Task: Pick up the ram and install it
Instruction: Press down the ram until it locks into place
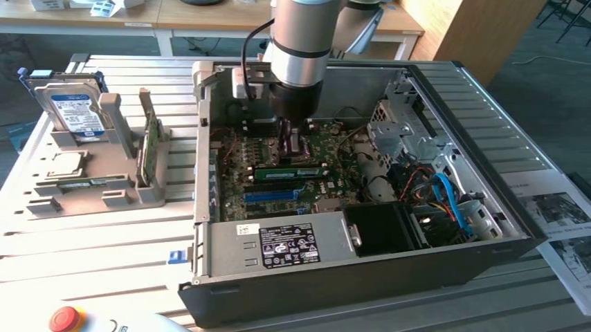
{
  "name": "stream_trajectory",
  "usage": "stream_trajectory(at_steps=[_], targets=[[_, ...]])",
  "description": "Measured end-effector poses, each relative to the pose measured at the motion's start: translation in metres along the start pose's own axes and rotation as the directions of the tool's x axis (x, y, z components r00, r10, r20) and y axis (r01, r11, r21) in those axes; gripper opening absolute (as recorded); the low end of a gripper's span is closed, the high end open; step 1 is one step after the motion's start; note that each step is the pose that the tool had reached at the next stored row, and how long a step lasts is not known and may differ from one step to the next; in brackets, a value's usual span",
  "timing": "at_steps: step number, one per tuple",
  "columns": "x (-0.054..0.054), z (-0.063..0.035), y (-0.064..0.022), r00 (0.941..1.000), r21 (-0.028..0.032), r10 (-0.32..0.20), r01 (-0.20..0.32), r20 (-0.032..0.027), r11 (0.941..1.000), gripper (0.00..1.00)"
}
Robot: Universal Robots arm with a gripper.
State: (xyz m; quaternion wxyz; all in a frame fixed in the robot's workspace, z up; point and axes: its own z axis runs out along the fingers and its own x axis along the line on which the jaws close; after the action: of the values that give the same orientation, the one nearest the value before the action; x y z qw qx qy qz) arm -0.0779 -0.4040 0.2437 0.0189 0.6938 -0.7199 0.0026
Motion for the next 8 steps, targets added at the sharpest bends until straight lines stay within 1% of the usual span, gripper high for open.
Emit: stream_trajectory(at_steps=[8], targets=[[-0.0001, 0.0038, 0.0004, 1.0, 0.0, 0.0, 0.0, 0.0001, 1.0, 0.1]])
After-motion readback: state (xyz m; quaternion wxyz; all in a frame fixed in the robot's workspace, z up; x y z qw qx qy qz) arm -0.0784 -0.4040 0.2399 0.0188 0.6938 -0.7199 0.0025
